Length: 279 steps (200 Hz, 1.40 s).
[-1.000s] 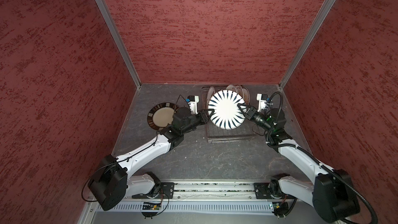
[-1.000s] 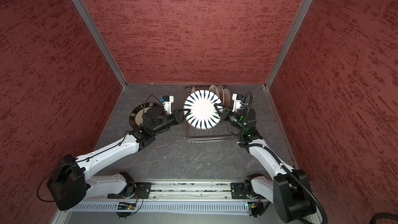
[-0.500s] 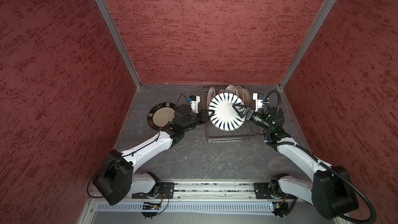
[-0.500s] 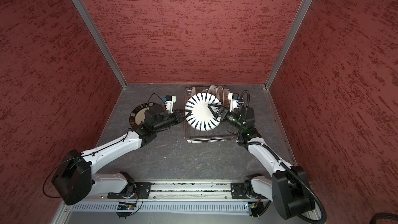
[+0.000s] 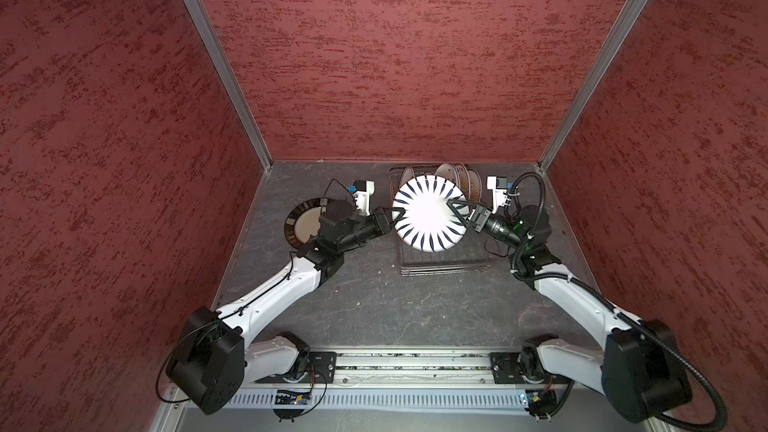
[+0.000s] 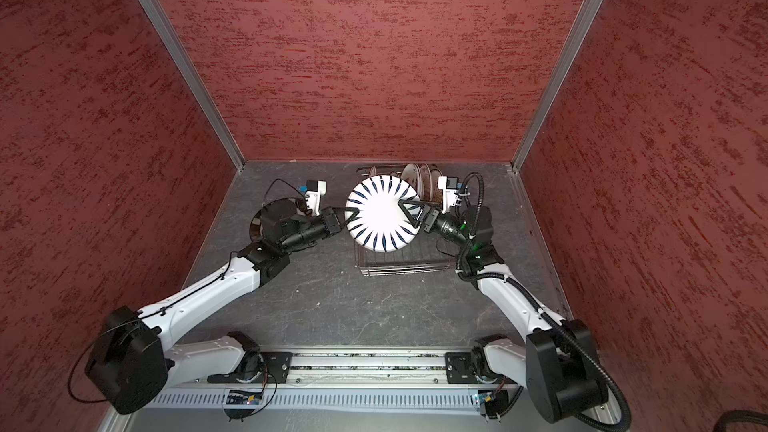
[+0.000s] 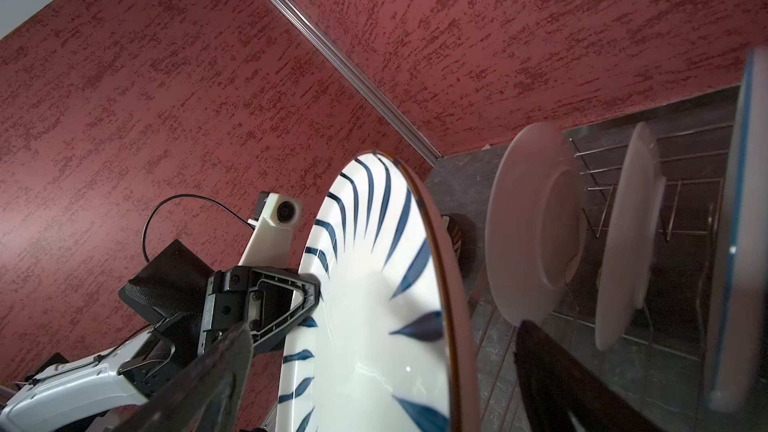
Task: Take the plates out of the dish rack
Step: 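Grasp the blue-striped plate rim with the left gripper while the right gripper holds it, then open the right gripper and carry the plate toward the brown plate with the left gripper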
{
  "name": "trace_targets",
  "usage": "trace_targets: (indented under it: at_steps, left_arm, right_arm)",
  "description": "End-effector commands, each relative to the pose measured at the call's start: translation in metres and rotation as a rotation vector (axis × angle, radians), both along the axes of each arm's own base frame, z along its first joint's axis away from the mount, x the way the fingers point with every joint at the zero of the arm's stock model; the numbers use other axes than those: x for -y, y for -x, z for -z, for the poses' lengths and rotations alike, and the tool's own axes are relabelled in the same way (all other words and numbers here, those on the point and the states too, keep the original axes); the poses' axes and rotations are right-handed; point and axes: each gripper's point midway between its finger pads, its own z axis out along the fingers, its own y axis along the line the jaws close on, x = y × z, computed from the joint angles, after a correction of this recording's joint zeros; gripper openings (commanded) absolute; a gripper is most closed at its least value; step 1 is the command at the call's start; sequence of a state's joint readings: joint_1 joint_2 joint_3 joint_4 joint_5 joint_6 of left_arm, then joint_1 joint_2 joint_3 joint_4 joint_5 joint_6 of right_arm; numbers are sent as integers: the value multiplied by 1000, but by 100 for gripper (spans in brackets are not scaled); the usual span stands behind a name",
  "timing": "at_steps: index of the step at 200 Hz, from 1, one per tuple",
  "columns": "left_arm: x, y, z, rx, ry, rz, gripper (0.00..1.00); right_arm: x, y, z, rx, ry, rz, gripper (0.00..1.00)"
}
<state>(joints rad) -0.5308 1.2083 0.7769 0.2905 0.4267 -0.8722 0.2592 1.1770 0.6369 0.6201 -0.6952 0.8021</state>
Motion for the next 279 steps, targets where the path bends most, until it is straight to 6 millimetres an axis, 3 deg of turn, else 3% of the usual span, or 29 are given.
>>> trace_targets:
  at_steps: [1, 45, 96, 190, 258, 262, 279]
  left_arm:
    - [-7, 7, -47, 121, 101, 11, 3]
    - [-21, 3, -44, 111, 94, -37, 3]
    - [-51, -2, -40, 100, 107, -124, 3]
    - [-134, -6, -17, 38, 152, -369, 6]
    - [-185, -5, 4, 12, 183, -527, 6]
    - [-189, -6, 7, 8, 185, -542, 6]
    - [-203, -7, 18, -19, 192, -588, 6]
  right_arm:
    - [-5, 3, -19, 80, -4, -26, 99]
    - [-9, -1, -18, 75, -4, -28, 99]
    - [-38, 2, -18, 114, 74, -38, 99]
    - [-83, 4, -17, 147, 158, -102, 99]
    - [-125, -17, -12, 138, 323, -98, 99]
    - [-130, -21, -2, 123, 346, -98, 99]
    - [-139, -25, 2, 123, 383, -94, 99]
